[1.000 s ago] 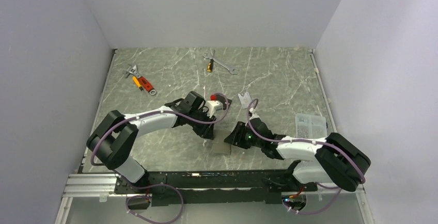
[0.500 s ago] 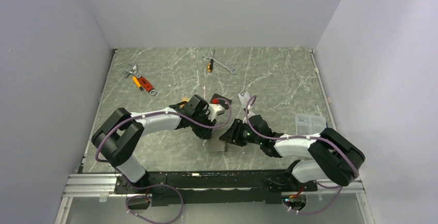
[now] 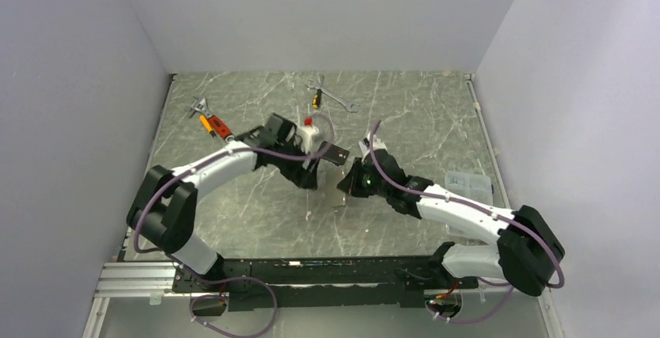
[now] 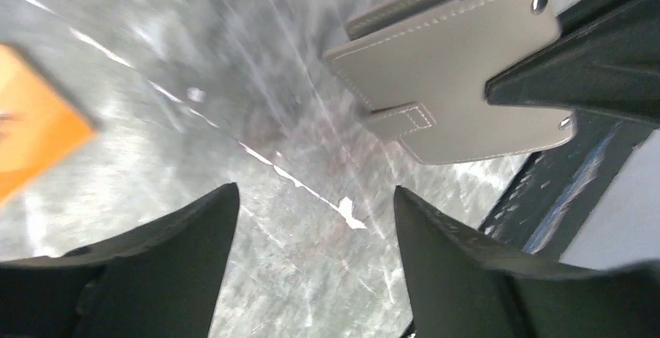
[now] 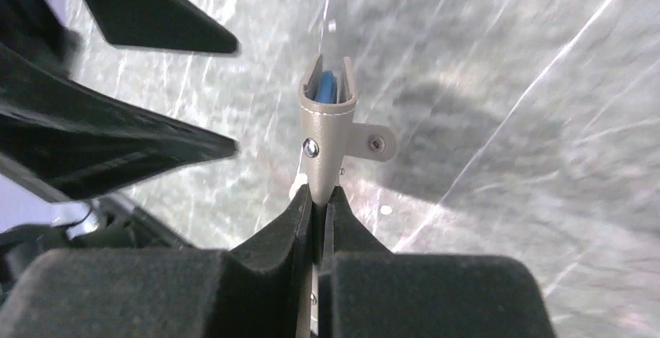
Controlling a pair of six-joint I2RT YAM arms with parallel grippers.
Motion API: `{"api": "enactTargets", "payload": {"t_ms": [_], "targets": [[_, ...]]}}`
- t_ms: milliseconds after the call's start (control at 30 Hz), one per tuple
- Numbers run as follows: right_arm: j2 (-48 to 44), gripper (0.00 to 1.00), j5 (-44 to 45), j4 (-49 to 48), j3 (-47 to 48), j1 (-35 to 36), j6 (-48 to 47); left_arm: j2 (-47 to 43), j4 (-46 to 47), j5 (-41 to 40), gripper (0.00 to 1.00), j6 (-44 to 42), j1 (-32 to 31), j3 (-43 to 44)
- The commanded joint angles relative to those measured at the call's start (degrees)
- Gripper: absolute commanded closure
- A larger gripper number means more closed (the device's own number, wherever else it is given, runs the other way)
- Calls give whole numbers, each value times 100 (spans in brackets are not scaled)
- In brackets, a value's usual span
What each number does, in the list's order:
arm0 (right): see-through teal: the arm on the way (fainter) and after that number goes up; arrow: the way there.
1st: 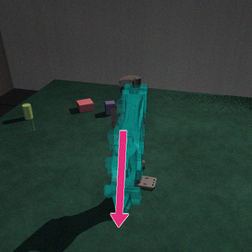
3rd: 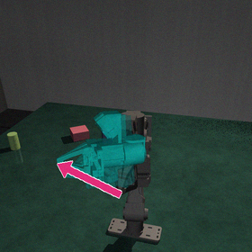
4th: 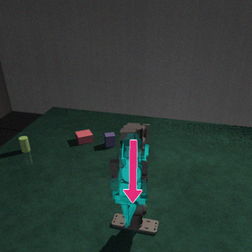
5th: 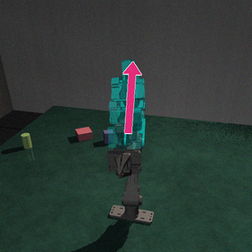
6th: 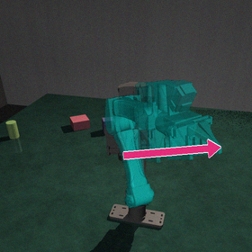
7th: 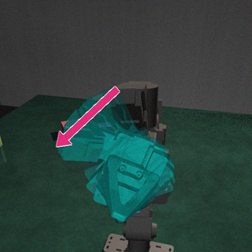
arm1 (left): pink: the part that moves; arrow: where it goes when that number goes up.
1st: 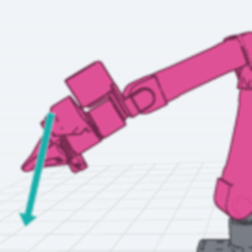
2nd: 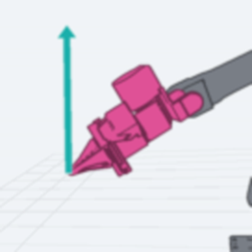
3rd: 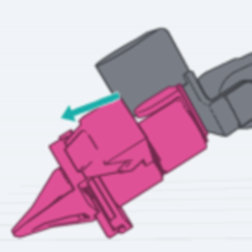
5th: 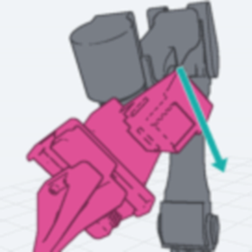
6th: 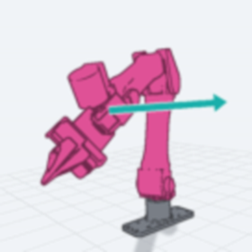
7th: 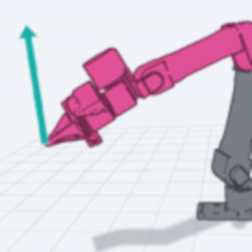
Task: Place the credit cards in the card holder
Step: Turn over the card holder at the center of the board.
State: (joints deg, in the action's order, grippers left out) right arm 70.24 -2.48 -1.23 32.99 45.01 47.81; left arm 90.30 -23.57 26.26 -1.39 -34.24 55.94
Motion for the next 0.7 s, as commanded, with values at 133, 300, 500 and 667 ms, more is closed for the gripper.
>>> {"api": "enactTargets", "payload": {"t_ms": [133,300,500,667], "targets": [[868,100,2825,3868,2140,1098,-1107,-716,-1726,1424,9,-424,1567,1438],[2314,100,4217,5678,3458,2008,-536,-806,-2463,1537,9,-907,2486,1744],[3861,100,5211,7255,4830,2711,136,-584,-2990,1506,11,-1204,3178,1913],[4557,100,4890,6820,5376,2954,-29,-496,-3173,1466,11,-1355,3407,1879]]}}
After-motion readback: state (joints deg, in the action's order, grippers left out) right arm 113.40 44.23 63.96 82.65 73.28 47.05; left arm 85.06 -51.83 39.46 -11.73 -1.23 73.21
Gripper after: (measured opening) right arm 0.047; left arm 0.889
